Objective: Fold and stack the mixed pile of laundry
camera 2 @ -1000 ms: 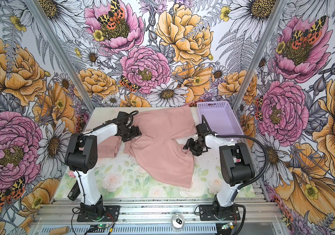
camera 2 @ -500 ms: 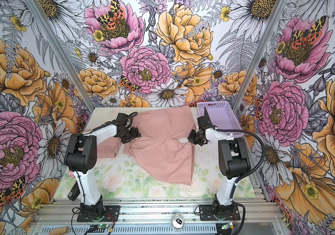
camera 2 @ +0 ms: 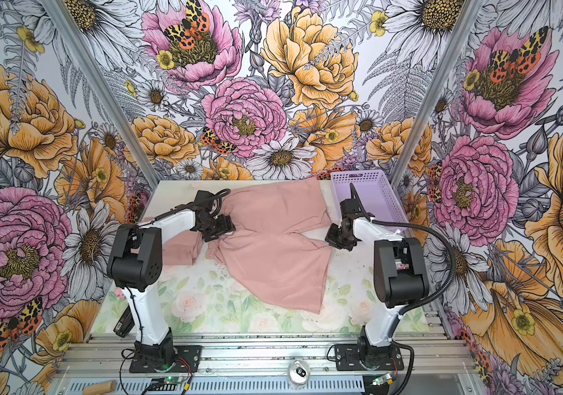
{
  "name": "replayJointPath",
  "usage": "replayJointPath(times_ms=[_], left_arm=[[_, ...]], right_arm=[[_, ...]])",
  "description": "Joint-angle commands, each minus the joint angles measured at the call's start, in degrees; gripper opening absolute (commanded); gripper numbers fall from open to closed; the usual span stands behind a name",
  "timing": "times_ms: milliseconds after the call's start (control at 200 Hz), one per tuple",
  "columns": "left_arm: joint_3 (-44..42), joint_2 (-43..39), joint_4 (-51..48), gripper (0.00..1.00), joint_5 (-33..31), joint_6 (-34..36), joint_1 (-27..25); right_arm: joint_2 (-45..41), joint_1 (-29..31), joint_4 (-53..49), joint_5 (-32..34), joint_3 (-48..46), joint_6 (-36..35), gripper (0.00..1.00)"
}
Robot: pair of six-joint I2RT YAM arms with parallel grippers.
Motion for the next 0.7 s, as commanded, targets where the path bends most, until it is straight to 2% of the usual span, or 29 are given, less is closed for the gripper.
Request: replayJointPath(times_ms=[0,310,575,696], left_arm=[[-1.8,0.6,-3.1,0.82,-1.2,0.8,0.7],[-1.3,1.7,-3.3,0.82,-1.1,0.4,-0.2],[-1.7,-3.1,-4.3,0.85,-1.3,0.1,-0.3],[-1.8,-8.2,-5.5,0.87,-2.5,0.4,0.2]], right_arm=[[0.2,-0.8,-1.4,3.4,0.4,-3.0,0.00],[7.0,-1.6,-1.3,7.7,10.6,-4.7,0.00],[11.0,-1.9,-3.9,5.5,17.4,-5.4,0.00],[5.4,-1.8,-5.5,3.8,14.3,-5.3,0.23]])
